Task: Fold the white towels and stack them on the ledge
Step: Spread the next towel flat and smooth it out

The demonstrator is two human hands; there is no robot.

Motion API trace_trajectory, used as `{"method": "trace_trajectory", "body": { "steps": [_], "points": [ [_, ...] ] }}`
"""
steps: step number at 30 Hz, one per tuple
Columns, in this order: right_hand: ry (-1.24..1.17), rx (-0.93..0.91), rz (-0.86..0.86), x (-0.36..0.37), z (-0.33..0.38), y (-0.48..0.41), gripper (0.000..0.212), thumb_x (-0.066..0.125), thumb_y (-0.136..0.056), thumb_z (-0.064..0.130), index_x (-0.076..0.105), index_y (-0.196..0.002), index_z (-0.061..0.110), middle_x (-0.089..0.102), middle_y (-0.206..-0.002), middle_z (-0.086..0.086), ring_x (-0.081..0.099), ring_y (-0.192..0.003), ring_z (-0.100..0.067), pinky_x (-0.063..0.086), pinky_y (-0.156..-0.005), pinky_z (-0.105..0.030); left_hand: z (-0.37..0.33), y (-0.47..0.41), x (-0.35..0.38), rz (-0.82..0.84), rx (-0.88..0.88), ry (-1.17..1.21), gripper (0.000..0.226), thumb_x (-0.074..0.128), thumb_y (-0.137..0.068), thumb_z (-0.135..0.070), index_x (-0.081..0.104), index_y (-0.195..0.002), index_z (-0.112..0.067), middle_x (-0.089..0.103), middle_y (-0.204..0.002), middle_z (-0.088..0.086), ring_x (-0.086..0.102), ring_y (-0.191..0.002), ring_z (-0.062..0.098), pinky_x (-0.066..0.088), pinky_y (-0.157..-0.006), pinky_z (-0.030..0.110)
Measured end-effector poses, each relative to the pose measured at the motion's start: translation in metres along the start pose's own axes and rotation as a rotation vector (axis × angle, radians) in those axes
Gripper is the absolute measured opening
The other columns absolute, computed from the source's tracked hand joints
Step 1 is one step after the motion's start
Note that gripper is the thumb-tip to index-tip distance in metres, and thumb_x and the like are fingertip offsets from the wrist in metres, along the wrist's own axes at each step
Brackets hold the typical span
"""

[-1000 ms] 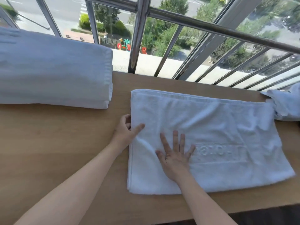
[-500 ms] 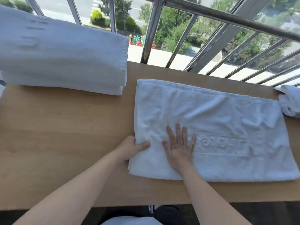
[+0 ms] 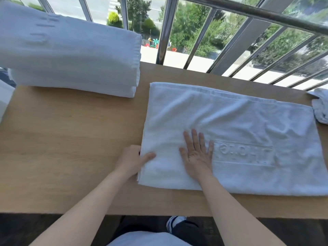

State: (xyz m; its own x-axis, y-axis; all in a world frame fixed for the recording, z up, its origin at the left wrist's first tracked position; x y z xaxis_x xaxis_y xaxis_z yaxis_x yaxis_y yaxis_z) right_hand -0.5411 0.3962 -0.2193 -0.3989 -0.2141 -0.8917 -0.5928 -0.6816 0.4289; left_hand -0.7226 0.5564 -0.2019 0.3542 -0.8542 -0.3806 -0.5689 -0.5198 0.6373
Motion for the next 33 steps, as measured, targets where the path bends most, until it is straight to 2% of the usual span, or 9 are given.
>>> {"method": "trace_trajectory", "body": {
  "steps": [4, 8, 12, 15, 18, 20, 23, 28, 33],
  "points": [
    [-0.003, -0.022, 0.010, -0.001, 0.002, -0.002, 0.061, 0.004, -0.098, 0.058, -0.028, -0.148, 0.046, -0.038, -0.155, 0.019, -0.038, -0.142, -0.009, -0.023, -0.115, -0.052, 0.001, -0.001, -0.006, -0.123, 0.051, -0.029, 0.026, 0.075, -0.080, -0.057, 0.068, -0.084, -0.032, 0.071, -0.077, -0.019, 0.066, -0.069, -0.004, 0.041, -0.047, 0.012],
    [-0.016, -0.070, -0.003, -0.002, -0.005, 0.000, 0.061, 0.001, -0.096, 0.058, -0.029, -0.148, 0.046, -0.037, -0.157, 0.016, -0.037, -0.143, -0.009, -0.022, -0.116, -0.050, 0.005, 0.009, -0.002, -0.336, -0.003, 0.033, 0.042, 0.084, -0.074, -0.045, 0.053, -0.096, -0.027, 0.062, -0.088, -0.008, 0.062, -0.077, 0.009, 0.044, -0.059, 0.026],
    [0.017, -0.141, -0.045, -0.003, -0.024, 0.013, 0.062, 0.001, -0.097, 0.056, -0.020, -0.153, 0.041, -0.031, -0.160, 0.013, -0.033, -0.145, -0.010, -0.023, -0.117, -0.044, -0.040, 0.019, 0.033, -0.580, 0.564, -0.421, 0.064, 0.087, -0.071, -0.011, 0.054, -0.126, -0.020, 0.059, -0.114, 0.007, 0.057, -0.103, 0.032, 0.044, -0.087, 0.044],
    [0.039, -0.164, -0.058, -0.005, -0.059, 0.021, 0.061, 0.002, -0.099, 0.056, -0.016, -0.155, 0.040, -0.030, -0.160, 0.013, -0.031, -0.146, -0.010, -0.024, -0.117, -0.043, -0.076, 0.013, 0.100, -0.407, 0.718, -0.557, 0.051, 0.088, -0.073, -0.015, 0.070, -0.120, -0.014, 0.062, -0.131, 0.013, 0.061, -0.118, 0.034, 0.046, -0.097, 0.047],
    [0.035, -0.087, -0.069, -0.009, -0.112, 0.029, 0.059, 0.007, -0.101, 0.054, -0.015, -0.155, 0.041, -0.029, -0.161, 0.012, -0.028, -0.148, -0.011, -0.022, -0.118, -0.046, -0.091, 0.007, 0.156, -0.307, 0.606, -0.569, 0.049, 0.074, -0.088, -0.029, 0.062, -0.134, -0.019, 0.042, -0.154, 0.014, 0.035, -0.144, 0.035, 0.032, -0.113, 0.055],
    [0.025, -0.010, -0.082, -0.013, -0.152, 0.033, 0.059, 0.006, -0.101, 0.054, -0.019, -0.153, 0.042, -0.031, -0.161, 0.011, -0.029, -0.147, -0.011, -0.021, -0.118, -0.046, -0.103, 0.000, 0.189, -0.300, 0.649, -0.615, 0.052, 0.060, -0.097, -0.037, 0.050, -0.146, -0.021, 0.026, -0.162, 0.010, 0.017, -0.151, 0.031, 0.016, -0.122, 0.051],
    [0.000, 0.049, -0.111, -0.021, -0.210, 0.038, 0.059, 0.003, -0.100, 0.055, -0.023, -0.151, 0.043, -0.032, -0.160, 0.011, -0.031, -0.146, -0.010, -0.021, -0.119, -0.044, -0.133, -0.019, 0.240, -0.254, 0.705, -0.773, 0.060, 0.030, -0.102, -0.049, 0.032, -0.155, -0.023, 0.014, -0.165, 0.008, 0.000, -0.152, 0.025, 0.004, -0.124, 0.048],
    [-0.012, 0.146, -0.151, -0.035, -0.307, 0.046, 0.061, 0.000, -0.098, 0.056, -0.020, -0.153, 0.041, -0.035, -0.158, 0.014, -0.030, -0.146, -0.008, -0.020, -0.119, -0.039, -0.189, -0.049, 0.327, -0.156, 0.671, -0.902, 0.066, 0.007, -0.098, -0.058, -0.003, -0.158, -0.031, -0.013, -0.166, 0.004, -0.028, -0.149, 0.020, -0.014, -0.121, 0.046],
    [-0.037, 0.261, -0.181, -0.043, -0.399, 0.053, 0.060, -0.005, -0.095, 0.061, -0.026, -0.149, 0.045, -0.036, -0.157, 0.015, -0.033, -0.145, -0.007, -0.022, -0.118, -0.041, -0.254, -0.071, 0.407, -0.132, 0.746, -0.948, 0.068, 0.008, -0.099, -0.060, 0.004, -0.160, -0.030, -0.012, -0.166, 0.003, -0.019, -0.152, 0.022, -0.010, -0.122, 0.046]
  ]
}}
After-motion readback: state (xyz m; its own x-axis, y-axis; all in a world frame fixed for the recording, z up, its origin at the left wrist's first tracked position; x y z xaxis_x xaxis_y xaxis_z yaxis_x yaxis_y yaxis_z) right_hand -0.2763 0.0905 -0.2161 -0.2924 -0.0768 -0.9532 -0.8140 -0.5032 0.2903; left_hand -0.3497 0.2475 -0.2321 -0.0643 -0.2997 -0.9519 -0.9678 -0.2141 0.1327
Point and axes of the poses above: each hand's wrist, its own y-axis away from the middle knuckle, its own x-axis out of the palm, z = x × y, the point moved 5 cm from there along -y, towards the middle knuckle
